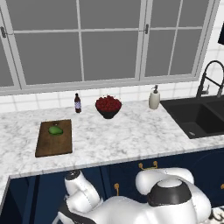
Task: Place the appropriate cutting tool for cutting the avocado skin on the cutting board.
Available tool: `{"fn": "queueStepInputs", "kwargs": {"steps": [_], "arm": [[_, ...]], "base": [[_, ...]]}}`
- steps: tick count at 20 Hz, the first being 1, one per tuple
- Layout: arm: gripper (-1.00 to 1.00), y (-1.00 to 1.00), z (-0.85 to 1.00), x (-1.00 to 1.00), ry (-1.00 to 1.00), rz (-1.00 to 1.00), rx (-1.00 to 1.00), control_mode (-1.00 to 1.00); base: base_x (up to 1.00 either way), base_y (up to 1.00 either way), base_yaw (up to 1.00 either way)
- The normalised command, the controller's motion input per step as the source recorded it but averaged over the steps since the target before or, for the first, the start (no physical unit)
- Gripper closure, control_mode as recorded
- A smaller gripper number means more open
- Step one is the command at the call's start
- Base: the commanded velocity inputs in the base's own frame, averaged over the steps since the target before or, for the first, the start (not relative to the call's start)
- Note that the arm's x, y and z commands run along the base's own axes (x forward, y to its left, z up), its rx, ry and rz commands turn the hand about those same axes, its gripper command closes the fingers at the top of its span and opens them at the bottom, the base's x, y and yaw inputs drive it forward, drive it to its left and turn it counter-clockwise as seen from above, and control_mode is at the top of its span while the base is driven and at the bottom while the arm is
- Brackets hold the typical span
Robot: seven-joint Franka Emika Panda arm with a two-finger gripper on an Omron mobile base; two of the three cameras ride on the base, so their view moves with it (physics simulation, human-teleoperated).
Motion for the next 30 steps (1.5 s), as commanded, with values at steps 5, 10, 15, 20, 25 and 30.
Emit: {"fn": "queueStepInputs", "kwargs": {"steps": [5, 10, 15, 20, 25, 30], "arm": [[-1.00, 0.01, -0.62, 0.31, 0.09, 0.11, 0.00, -1.00], [-1.00, 0.00, -0.65, 0.05, 0.03, 0.11, 0.00, -1.00], [1.00, 0.00, -0.71, -0.16, 0.00, 0.09, 0.00, -1.00], [1.00, -0.01, -0.46, -0.58, -0.08, 0.03, 0.00, -1.00], [1.00, -0.01, -0.30, -0.99, -0.18, 0.00, 0.00, -1.00], [1.00, -0.05, -0.02, -0.75, -0.09, 0.00, 0.01, -1.00]], "base": [[0.00, 0.00, 0.00], [0.00, 0.00, 0.00], [0.00, 0.00, 0.00], [0.00, 0.00, 0.00], [0.00, 0.00, 0.00], [0.00, 0.00, 0.00]]}}
